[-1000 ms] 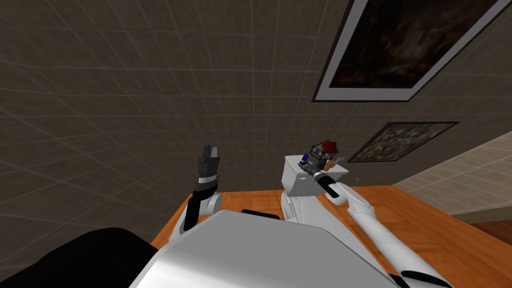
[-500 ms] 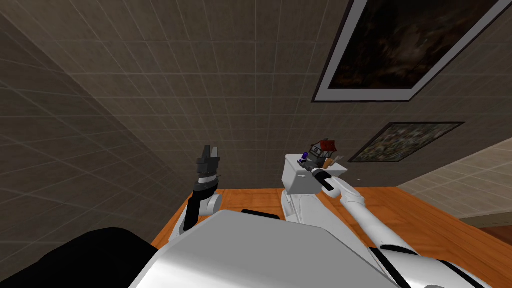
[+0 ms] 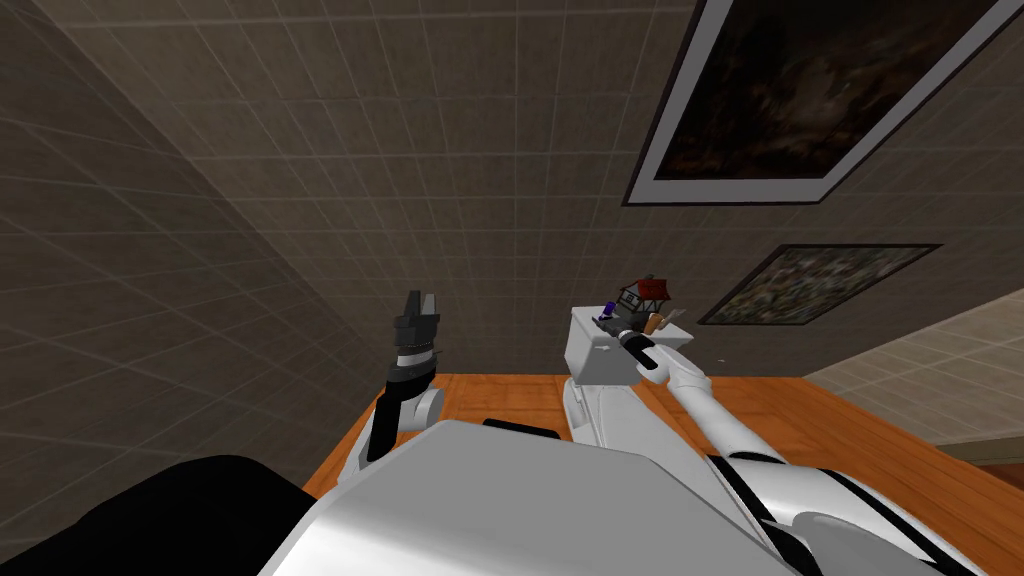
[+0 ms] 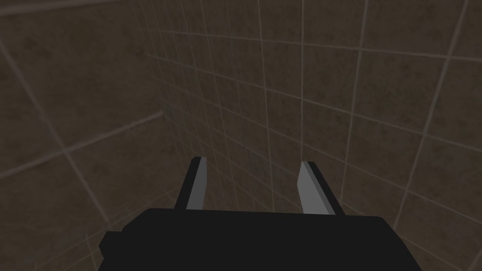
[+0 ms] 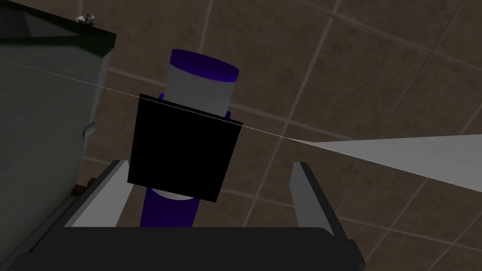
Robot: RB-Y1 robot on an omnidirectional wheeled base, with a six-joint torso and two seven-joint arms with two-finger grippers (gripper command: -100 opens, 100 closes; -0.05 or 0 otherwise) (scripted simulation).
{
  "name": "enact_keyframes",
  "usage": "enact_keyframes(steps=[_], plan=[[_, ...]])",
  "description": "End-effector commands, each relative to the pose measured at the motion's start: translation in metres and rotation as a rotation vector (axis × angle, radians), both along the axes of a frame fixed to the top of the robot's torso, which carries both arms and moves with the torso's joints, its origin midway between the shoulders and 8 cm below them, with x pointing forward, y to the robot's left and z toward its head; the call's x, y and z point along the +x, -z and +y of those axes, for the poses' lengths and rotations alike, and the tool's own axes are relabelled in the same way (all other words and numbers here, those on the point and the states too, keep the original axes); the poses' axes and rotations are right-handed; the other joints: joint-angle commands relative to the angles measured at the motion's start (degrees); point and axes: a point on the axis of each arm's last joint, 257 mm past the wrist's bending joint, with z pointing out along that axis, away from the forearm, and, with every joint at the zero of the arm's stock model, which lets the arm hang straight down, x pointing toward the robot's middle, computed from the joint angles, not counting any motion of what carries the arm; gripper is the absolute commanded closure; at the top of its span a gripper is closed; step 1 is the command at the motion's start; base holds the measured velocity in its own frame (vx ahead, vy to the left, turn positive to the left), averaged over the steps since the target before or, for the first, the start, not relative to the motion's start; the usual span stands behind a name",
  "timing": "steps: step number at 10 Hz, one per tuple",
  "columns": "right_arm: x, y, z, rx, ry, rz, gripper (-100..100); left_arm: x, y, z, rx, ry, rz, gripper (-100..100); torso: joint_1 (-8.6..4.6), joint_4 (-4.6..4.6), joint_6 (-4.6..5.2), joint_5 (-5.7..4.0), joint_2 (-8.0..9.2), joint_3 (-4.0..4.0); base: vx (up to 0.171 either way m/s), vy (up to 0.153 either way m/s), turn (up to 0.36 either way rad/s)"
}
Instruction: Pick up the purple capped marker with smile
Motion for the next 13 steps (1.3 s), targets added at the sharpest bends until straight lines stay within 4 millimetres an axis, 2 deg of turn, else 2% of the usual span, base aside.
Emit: enact_keyframes(steps=[1,2,3,6,7,8,11,12,13], plan=[[0.011,-0.008,-0.004,0.004,0.015,-0.005,-100,0.0,0.0,0.0,0.0,0.0,0.0,0,0.0,0.0,0.0,0.0,0.0,0.0,-0.032,0.008,-0.015],[0.009,0.0,-0.01,0.005,0.027,0.011,-100,0.0,0.0,0.0,0.0,0.0,0.0,0,0.02,-0.03,0.0,0.01,-0.16,-0.09,0.0,0.0,0.0],[0.02,-0.002,0.006,0.003,-0.002,0.013,-100,0.0,0.0,0.0,0.0,0.0,0.0,0,0.0,-0.07,0.0,0.0,-0.28,-0.17,-0.105,-0.005,0.132],[0.04,-0.023,0.002,0.01,0.017,-0.005,-100,0.0,0.0,0.0,0.0,0.0,0.0,0,0.07,-0.02,-0.07,-0.02,0.02,0.0,-0.091,-0.001,0.03],[0.037,-0.013,-0.005,0.012,0.032,0.015,-100,0.0,0.0,0.0,0.0,0.0,0.0,0,0.13,-0.07,-0.07,0.0,-0.18,-0.11,0.009,0.015,-0.002],[0.048,-0.017,0.013,0.007,0.001,0.015,-100,0.0,0.0,0.0,0.0,0.0,0.0,0,0.13,-0.11,-0.07,-0.01,-0.33,-0.21,-0.125,0.008,0.153],[0.066,-0.042,0.012,0.015,0.013,-0.007,-100,0.0,0.0,0.0,0.0,0.0,0.0,0,0.12,-0.03,-0.05,0.0,-0.02,-0.02,-0.082,0.008,0.019],[0.061,-0.025,0.0,0.02,0.042,0.029,-100,0.0,0.0,0.0,0.0,0.0,0.0,0,0.08,-0.08,-0.07,-0.01,-0.23,-0.14,0.013,-0.004,0.009],[0.063,-0.031,0.006,0.015,0.025,0.013,-100,0.0,0.0,0.0,0.0,0.0,0.0,0,0.05,-0.12,-0.05,-0.03,-0.35,-0.22,0.006,-0.001,0.0]])
